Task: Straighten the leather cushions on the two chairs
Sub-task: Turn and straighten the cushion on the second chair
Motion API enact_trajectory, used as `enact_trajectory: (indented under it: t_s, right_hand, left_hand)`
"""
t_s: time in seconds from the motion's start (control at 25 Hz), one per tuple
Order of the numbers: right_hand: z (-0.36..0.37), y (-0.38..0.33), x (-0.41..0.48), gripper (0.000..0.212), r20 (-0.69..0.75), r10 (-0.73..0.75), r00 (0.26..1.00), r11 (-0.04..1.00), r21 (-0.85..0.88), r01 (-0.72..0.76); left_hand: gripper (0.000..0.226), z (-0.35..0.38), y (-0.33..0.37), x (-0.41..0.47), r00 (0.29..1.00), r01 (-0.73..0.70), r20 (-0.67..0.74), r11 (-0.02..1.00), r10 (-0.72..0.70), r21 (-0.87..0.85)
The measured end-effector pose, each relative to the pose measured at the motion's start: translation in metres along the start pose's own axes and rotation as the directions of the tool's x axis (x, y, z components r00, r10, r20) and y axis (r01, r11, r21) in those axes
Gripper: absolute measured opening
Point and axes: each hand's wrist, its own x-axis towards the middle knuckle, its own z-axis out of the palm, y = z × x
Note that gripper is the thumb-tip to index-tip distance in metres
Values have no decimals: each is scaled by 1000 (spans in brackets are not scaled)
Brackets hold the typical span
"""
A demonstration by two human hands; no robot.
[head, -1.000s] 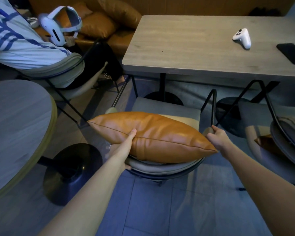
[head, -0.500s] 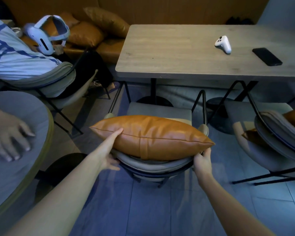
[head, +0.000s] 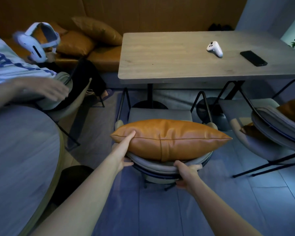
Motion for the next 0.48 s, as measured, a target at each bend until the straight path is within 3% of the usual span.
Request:
enact_trajectory:
  t_s: [0.08, 0.2, 0.32, 0.4, 0.48]
  right_hand:
    - [-2, 0, 4, 113, -23, -22, 999, 1000, -19, 22]
    - [-10, -5, 13, 110, -35, -43, 998, 998, -43, 41]
    - [-26, -22, 13, 94, -61, -53, 997, 997, -66, 49]
    - [-37, -32, 18, 88, -79, -81, 994, 984, -164, 67]
    - [-41, -32, 20, 97, -173, -153, 973, 911, -406, 71]
  left_hand:
    - [88, 1, 1, 6, 1000, -30, -6, 999, 29, -14]
    - [94, 9, 1, 5, 999, -20, 31, 999, 21, -27]
    - [91, 21, 0, 0, 995, -5, 99, 999, 10, -49]
    - [94, 28, -2, -2, 988, 18, 154, 998, -9, -62]
    - [102, 31, -4, -1, 986, 31, 167, 997, -18, -74]
